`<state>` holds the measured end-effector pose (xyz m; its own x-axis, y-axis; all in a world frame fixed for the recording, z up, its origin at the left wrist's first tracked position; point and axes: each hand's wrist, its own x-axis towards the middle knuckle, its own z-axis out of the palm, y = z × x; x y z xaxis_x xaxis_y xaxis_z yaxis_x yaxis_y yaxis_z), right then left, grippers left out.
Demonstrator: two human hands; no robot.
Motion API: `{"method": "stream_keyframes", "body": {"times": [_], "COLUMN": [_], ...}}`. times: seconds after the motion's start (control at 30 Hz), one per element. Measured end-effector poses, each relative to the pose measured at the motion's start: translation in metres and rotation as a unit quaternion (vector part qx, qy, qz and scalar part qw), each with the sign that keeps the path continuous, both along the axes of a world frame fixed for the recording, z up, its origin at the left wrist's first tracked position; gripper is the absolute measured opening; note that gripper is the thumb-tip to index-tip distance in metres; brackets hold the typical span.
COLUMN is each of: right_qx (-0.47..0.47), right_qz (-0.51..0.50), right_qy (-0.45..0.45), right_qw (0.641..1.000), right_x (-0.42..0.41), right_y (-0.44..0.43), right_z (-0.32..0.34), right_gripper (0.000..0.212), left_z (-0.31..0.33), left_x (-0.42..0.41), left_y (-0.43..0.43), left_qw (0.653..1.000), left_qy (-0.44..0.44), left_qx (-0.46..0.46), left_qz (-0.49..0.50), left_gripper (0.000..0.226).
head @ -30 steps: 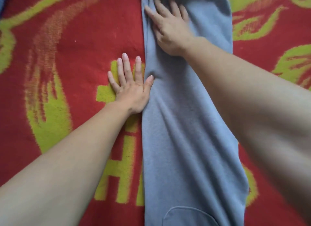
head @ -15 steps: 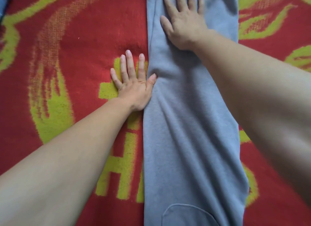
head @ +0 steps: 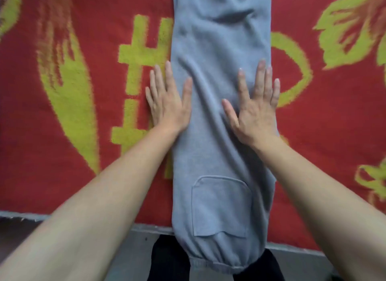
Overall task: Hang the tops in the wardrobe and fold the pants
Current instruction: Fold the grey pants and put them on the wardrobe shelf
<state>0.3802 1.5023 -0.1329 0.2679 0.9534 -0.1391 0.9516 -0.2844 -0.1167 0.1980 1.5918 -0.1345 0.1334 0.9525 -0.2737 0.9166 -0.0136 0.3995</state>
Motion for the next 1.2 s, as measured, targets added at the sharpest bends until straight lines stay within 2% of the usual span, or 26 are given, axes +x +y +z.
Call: {"method": "stream_keyframes", "body": {"times": [0.1, 0.17, 0.27, 0.4, 0.47, 0.57, 0.63, 0.73, 0.77, 0.8, 0.87, 0.93, 1.0, 1.03, 1.07, 1.13, 1.2], "right_qx": [-0.072, -0.093, -0.092, -0.089, -0.076, -0.065, -0.102, -0.178, -0.194, -0.208, -0.232, -0.234, -0.211, -0.195, -0.177, -0.143, -0.136], "right_qz": [-0.03, -0.029, -0.024, -0.017, -0.044, -0.139, -0.21, -0.296, -0.299, -0.29, -0.26, -0.234, -0.24, -0.265, -0.304, -0.377, -0.407], "right_qy": [0.011, 0.018, 0.054, 0.102, 0.133, 0.176, 0.231, 0.38, 0.4, 0.399, 0.37, 0.33, 0.321, 0.351, 0.405, 0.509, 0.54], "right_qw": [0.997, 0.995, 0.994, 0.991, 0.987, 0.972, 0.945, 0.858, 0.845, 0.845, 0.861, 0.884, 0.892, 0.877, 0.844, 0.76, 0.724], "right_x": [-0.015, -0.023, -0.026, -0.021, -0.019, -0.023, -0.026, -0.035, -0.041, -0.048, -0.067, -0.087, -0.103, -0.11, -0.114, -0.121, -0.123], "right_y": [-0.086, -0.128, -0.152, -0.164, -0.176, -0.209, -0.239, -0.284, -0.299, -0.314, -0.342, -0.365, -0.378, -0.381, -0.383, -0.385, -0.39], "right_z": [-0.009, -0.012, -0.008, 0.004, 0.013, 0.035, 0.043, 0.046, 0.045, 0.041, 0.032, 0.019, 0.01, 0.011, 0.014, 0.025, 0.039], "right_gripper": [0.079, 0.08, 0.075, 0.073, 0.076, 0.083, 0.082, 0.068, 0.06, 0.054, 0.056, 0.059, 0.056, 0.056, 0.056, 0.057, 0.052], "left_z": [-0.011, -0.018, -0.011, 0.012, 0.027, 0.045, 0.051, 0.05, 0.046, 0.042, 0.031, 0.023, 0.02, 0.022, 0.025, 0.038, 0.055], "left_x": [-0.031, -0.05, -0.053, -0.063, -0.071, -0.082, -0.09, -0.097, -0.099, -0.101, -0.108, -0.119, -0.132, -0.138, -0.142, -0.147, -0.151], "left_y": [-0.11, -0.152, -0.169, -0.185, -0.209, -0.26, -0.29, -0.313, -0.315, -0.315, -0.315, -0.317, -0.323, -0.329, -0.335, -0.349, -0.361], "left_qw": [0.992, 0.987, 0.988, 0.991, 0.993, 0.984, 0.965, 0.919, 0.908, 0.899, 0.904, 0.923, 0.917, 0.903, 0.884, 0.846, 0.841], "left_qy": [0.112, 0.146, 0.135, 0.077, 0.04, 0.031, -0.009, -0.101, -0.112, -0.118, -0.099, -0.077, -0.114, -0.15, -0.19, -0.255, -0.286], "left_qx": [-0.002, -0.016, -0.039, -0.092, -0.111, -0.144, -0.213, -0.292, -0.311, -0.331, -0.35, -0.34, -0.35, -0.367, -0.382, -0.402, -0.39], "left_qz": [-0.063, -0.071, -0.06, -0.059, -0.004, 0.098, 0.15, 0.244, 0.257, 0.26, 0.222, 0.163, 0.152, 0.168, 0.191, 0.239, 0.241], "left_gripper": [0.068, 0.068, 0.066, 0.068, 0.073, 0.074, 0.08, 0.095, 0.098, 0.103, 0.109, 0.09, 0.072, 0.063, 0.055, 0.042, 0.032]}}
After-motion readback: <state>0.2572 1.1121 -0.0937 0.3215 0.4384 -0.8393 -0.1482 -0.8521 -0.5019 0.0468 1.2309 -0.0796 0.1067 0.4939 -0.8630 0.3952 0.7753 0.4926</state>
